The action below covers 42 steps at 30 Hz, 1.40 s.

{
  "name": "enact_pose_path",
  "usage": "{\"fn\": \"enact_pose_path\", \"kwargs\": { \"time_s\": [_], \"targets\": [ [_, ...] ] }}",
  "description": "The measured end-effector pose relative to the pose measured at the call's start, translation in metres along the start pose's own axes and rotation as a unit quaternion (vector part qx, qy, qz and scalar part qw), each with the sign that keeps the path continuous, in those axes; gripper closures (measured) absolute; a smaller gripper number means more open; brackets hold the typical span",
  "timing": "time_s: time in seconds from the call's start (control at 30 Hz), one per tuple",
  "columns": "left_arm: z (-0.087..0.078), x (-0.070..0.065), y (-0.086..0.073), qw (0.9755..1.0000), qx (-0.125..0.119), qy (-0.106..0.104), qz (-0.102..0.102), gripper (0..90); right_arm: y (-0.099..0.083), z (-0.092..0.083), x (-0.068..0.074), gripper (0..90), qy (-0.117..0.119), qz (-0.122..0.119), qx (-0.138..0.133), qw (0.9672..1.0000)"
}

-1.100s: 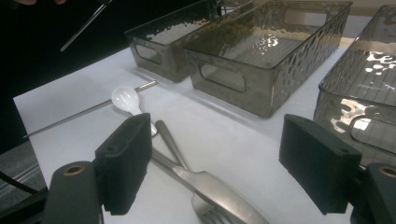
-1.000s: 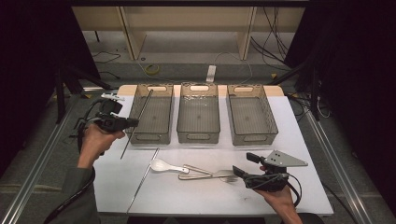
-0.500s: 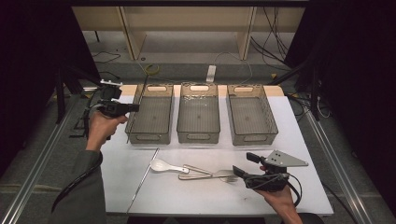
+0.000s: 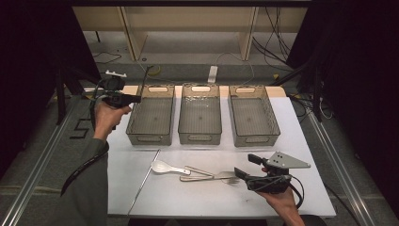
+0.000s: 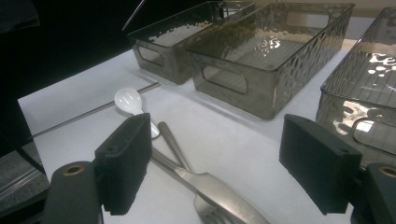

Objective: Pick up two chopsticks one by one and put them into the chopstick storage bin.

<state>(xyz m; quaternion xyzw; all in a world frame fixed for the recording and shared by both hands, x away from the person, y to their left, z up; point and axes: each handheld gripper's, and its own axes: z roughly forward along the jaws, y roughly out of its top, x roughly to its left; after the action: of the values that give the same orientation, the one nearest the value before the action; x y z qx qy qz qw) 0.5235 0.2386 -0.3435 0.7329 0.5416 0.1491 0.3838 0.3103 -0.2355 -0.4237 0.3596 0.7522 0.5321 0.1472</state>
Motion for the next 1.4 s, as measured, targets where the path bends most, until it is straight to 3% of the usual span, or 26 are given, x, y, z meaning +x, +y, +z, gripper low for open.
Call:
{"fn": "enact_pose_path", "kwargs": {
  "time_s": [0.37, 0.47, 0.53, 0.93, 1.0, 1.07, 1.4],
  "targets": [
    [0.019, 0.000, 0.005, 0.9998, 0.004, 0.015, 0.009, 85.3, 0.000, 0.000, 0.000, 26.3, 0.002, 0.001, 0.000, 1.0000],
    [0.024, 0.003, 0.002, 0.9998, 0.006, 0.020, 0.005, 85.3, 0.000, 0.000, 0.000, 26.3, 0.002, 0.001, 0.000, 1.0000],
    [0.026, 0.004, -0.001, 0.9999, 0.005, 0.013, 0.003, 85.3, 0.000, 0.000, 0.001, 26.3, 0.002, 0.000, 0.000, 1.0000],
    [0.046, 0.011, -0.021, 0.9988, 0.035, 0.032, 0.008, 84.9, 0.000, 0.000, 0.000, 26.3, 0.001, 0.002, 0.000, 1.0000],
    [0.048, 0.011, -0.022, 0.9978, 0.036, 0.051, 0.020, 84.5, 0.000, 0.000, 0.000, 26.3, 0.001, 0.001, 0.000, 1.0000],
    [0.050, 0.012, -0.024, 0.9980, 0.032, 0.052, 0.015, 83.8, 0.000, -0.001, 0.000, 26.3, 0.001, 0.001, 0.000, 1.0000],
    [0.041, 0.010, -0.031, 0.9976, 0.051, 0.028, -0.037, 48.1, 0.000, -0.002, -0.001, 26.3, 0.000, 0.001, -0.003, 1.0000]
  ]
}}
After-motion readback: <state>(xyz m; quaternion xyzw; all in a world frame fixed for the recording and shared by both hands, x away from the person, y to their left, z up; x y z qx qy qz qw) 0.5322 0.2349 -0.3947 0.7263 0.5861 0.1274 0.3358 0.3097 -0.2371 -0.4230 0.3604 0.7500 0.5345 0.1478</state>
